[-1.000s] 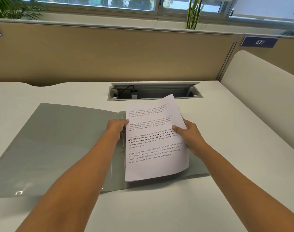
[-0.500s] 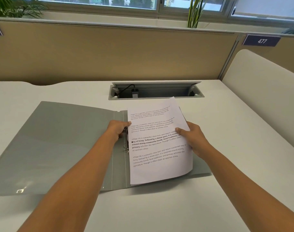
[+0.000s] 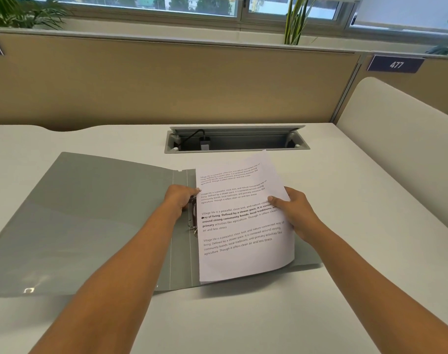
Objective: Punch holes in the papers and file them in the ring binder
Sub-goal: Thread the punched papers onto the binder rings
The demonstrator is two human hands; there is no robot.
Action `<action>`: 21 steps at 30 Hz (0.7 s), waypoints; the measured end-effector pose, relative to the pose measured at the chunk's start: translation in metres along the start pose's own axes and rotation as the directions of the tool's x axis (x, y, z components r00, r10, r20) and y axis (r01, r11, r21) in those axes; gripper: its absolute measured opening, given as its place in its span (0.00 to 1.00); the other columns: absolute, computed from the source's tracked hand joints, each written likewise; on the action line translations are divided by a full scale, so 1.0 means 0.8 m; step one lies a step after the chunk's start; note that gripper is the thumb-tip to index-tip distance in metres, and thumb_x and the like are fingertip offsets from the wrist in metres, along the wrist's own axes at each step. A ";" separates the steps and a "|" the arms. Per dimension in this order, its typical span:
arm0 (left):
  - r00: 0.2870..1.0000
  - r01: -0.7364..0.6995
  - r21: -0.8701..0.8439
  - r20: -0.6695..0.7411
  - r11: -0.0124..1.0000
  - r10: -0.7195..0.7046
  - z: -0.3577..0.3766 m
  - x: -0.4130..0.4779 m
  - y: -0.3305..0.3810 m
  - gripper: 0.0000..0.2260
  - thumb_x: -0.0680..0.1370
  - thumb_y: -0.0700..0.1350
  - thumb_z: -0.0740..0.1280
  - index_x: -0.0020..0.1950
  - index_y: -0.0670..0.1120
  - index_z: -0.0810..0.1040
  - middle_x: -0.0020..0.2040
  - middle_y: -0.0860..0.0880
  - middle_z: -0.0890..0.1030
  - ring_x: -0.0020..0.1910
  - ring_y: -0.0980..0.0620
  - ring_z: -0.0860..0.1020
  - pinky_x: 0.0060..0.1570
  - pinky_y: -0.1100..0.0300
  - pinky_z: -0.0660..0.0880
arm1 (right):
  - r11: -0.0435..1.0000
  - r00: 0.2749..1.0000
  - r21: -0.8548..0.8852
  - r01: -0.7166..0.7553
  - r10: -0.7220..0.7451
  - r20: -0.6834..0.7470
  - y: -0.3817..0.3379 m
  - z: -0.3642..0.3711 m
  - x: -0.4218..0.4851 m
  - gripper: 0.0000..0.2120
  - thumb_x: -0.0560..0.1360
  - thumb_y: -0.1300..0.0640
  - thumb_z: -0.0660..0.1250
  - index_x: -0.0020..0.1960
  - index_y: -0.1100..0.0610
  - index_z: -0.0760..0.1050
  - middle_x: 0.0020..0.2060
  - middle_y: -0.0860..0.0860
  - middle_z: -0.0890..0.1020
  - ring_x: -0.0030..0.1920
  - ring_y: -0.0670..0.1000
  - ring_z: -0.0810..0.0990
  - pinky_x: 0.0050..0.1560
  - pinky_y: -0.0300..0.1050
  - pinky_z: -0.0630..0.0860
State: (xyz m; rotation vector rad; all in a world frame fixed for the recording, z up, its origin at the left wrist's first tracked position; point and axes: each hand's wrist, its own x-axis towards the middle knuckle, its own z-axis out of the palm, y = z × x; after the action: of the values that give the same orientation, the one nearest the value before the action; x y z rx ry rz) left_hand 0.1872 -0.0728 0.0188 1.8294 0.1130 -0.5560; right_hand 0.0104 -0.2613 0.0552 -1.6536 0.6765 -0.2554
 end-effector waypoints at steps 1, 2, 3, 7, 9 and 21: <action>1.000 -0.014 -0.007 -0.004 1.000 0.014 0.001 -0.002 -0.001 0.07 0.73 0.40 0.70 0.37 0.40 0.75 0.35 0.46 0.75 0.31 0.52 0.70 0.30 0.62 0.66 | 1.000 1.000 0.004 0.000 0.000 -0.001 0.001 -0.001 0.000 0.14 0.75 0.62 0.66 0.60 0.60 0.75 0.54 0.56 0.82 0.53 0.58 0.81 0.58 0.56 0.76; 0.999 -0.033 -0.019 -0.006 0.999 0.033 0.002 -0.004 -0.002 0.05 0.73 0.39 0.70 0.39 0.40 0.77 0.35 0.46 0.75 0.31 0.53 0.70 0.30 0.63 0.66 | 1.000 1.000 0.008 -0.002 0.002 -0.001 0.001 -0.002 0.000 0.14 0.75 0.62 0.66 0.61 0.60 0.75 0.54 0.56 0.82 0.53 0.58 0.81 0.58 0.56 0.76; 0.999 -0.052 -0.033 -0.007 0.998 0.051 0.003 -0.007 -0.002 0.03 0.73 0.38 0.70 0.41 0.39 0.79 0.35 0.47 0.76 0.31 0.54 0.71 0.30 0.64 0.67 | 1.000 1.000 0.010 -0.004 0.004 -0.001 0.002 -0.002 0.000 0.14 0.75 0.62 0.65 0.61 0.60 0.75 0.54 0.56 0.82 0.53 0.58 0.81 0.58 0.56 0.76; 0.997 -0.071 -0.110 0.010 0.991 0.072 0.003 -0.015 -0.005 0.04 0.72 0.35 0.70 0.40 0.43 0.78 0.37 0.48 0.77 0.33 0.55 0.72 0.32 0.65 0.69 | 1.000 1.000 0.009 -0.003 0.003 0.001 0.004 -0.004 0.000 0.14 0.75 0.62 0.66 0.61 0.60 0.75 0.53 0.56 0.82 0.52 0.58 0.81 0.59 0.57 0.76; 0.998 -0.064 -0.162 -0.004 0.985 0.065 0.000 -0.015 -0.009 0.08 0.73 0.35 0.69 0.38 0.46 0.75 0.37 0.49 0.76 0.32 0.54 0.71 0.31 0.64 0.70 | 1.000 1.000 0.009 -0.003 0.003 -0.003 0.003 -0.004 0.001 0.14 0.75 0.62 0.65 0.61 0.60 0.75 0.53 0.56 0.82 0.52 0.58 0.81 0.59 0.57 0.76; 0.978 -0.002 0.080 0.208 0.997 -0.015 -0.027 -0.073 -0.017 0.09 0.73 0.46 0.70 0.36 0.43 0.76 0.30 0.49 0.80 0.22 0.57 0.74 0.20 0.69 0.64 | 0.999 1.000 0.029 0.019 -0.019 0.009 0.002 -0.005 -0.002 0.14 0.75 0.63 0.65 0.61 0.61 0.74 0.52 0.56 0.82 0.50 0.58 0.81 0.54 0.52 0.77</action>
State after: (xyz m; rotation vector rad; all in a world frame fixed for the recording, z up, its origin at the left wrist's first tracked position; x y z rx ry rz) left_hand 0.1379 -0.0371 0.0368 1.8365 -0.0452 -0.7628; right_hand 0.0065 -0.2638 0.0551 -1.6333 0.6476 -0.2693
